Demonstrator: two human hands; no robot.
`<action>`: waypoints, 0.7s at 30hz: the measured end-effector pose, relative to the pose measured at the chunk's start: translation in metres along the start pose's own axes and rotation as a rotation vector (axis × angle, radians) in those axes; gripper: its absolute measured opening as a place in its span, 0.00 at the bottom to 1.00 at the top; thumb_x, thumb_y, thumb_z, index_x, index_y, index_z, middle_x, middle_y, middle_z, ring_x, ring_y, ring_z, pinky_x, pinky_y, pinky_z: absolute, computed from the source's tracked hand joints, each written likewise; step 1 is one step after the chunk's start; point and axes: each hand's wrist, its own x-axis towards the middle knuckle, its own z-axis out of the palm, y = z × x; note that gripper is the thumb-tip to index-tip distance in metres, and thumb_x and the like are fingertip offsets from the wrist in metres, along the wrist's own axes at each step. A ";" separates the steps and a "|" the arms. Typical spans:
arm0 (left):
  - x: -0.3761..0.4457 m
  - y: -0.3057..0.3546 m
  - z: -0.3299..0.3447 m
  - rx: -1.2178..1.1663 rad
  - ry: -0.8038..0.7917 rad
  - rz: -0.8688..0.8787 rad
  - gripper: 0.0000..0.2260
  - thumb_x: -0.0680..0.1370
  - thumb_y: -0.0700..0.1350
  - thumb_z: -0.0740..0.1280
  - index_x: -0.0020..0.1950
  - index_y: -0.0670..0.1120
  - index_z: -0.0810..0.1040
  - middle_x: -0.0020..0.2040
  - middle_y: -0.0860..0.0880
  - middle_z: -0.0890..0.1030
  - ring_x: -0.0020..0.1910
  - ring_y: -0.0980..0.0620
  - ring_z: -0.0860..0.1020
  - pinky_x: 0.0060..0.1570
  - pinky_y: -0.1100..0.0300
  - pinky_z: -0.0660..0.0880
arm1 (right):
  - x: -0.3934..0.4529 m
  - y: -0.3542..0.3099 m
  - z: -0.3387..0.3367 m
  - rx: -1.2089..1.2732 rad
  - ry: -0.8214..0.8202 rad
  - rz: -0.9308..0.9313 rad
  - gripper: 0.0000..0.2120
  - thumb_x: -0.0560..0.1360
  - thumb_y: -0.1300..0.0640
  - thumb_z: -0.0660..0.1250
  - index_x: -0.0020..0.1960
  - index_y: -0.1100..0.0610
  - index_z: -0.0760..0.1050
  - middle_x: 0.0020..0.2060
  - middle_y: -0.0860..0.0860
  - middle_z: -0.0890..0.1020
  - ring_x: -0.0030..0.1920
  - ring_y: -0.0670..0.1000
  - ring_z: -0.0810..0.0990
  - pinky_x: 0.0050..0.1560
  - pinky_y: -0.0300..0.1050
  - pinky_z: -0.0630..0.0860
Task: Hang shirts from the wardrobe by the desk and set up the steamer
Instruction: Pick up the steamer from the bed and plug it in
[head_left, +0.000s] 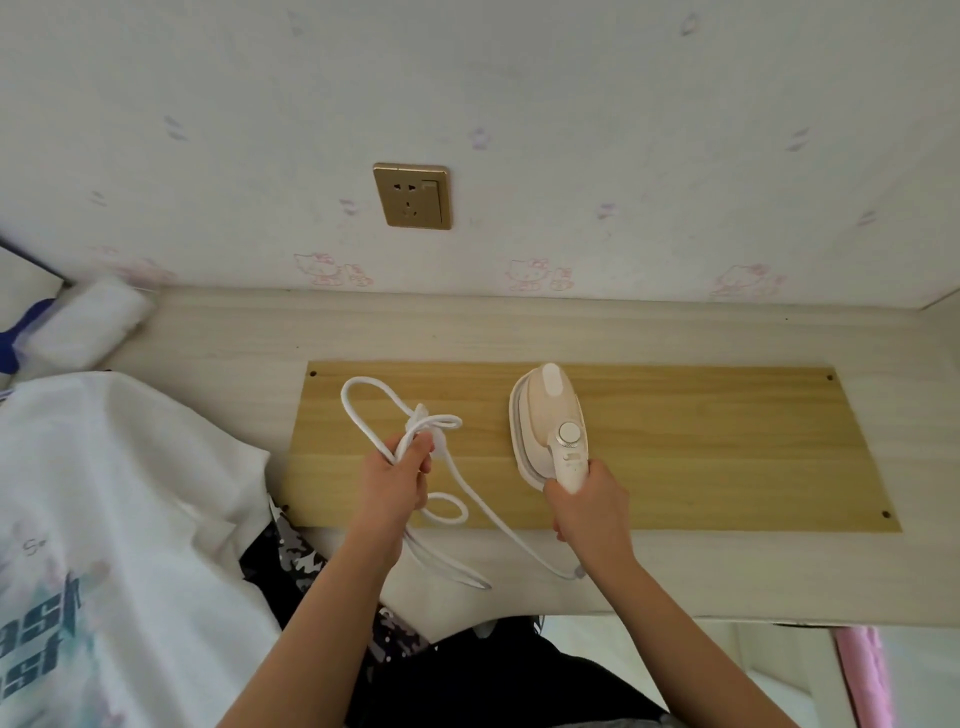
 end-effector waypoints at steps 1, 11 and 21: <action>0.000 0.002 0.000 0.002 0.000 0.018 0.12 0.80 0.45 0.64 0.38 0.43 0.74 0.29 0.50 0.69 0.23 0.54 0.61 0.25 0.60 0.62 | -0.002 0.000 0.003 0.011 -0.006 0.003 0.08 0.69 0.58 0.67 0.46 0.58 0.70 0.38 0.56 0.79 0.31 0.55 0.79 0.21 0.38 0.71; 0.000 0.023 -0.023 0.143 -0.010 0.182 0.09 0.80 0.47 0.65 0.44 0.46 0.82 0.26 0.48 0.66 0.24 0.53 0.63 0.28 0.58 0.64 | -0.006 -0.003 0.003 -0.012 -0.072 -0.004 0.08 0.72 0.58 0.65 0.47 0.58 0.68 0.39 0.59 0.80 0.26 0.52 0.78 0.21 0.37 0.71; -0.011 0.027 -0.032 0.107 -0.005 0.186 0.09 0.79 0.47 0.66 0.41 0.48 0.81 0.29 0.44 0.66 0.26 0.51 0.64 0.28 0.57 0.64 | 0.000 -0.008 -0.003 -0.076 -0.031 -0.054 0.09 0.72 0.57 0.67 0.48 0.59 0.70 0.37 0.59 0.80 0.23 0.51 0.77 0.19 0.36 0.69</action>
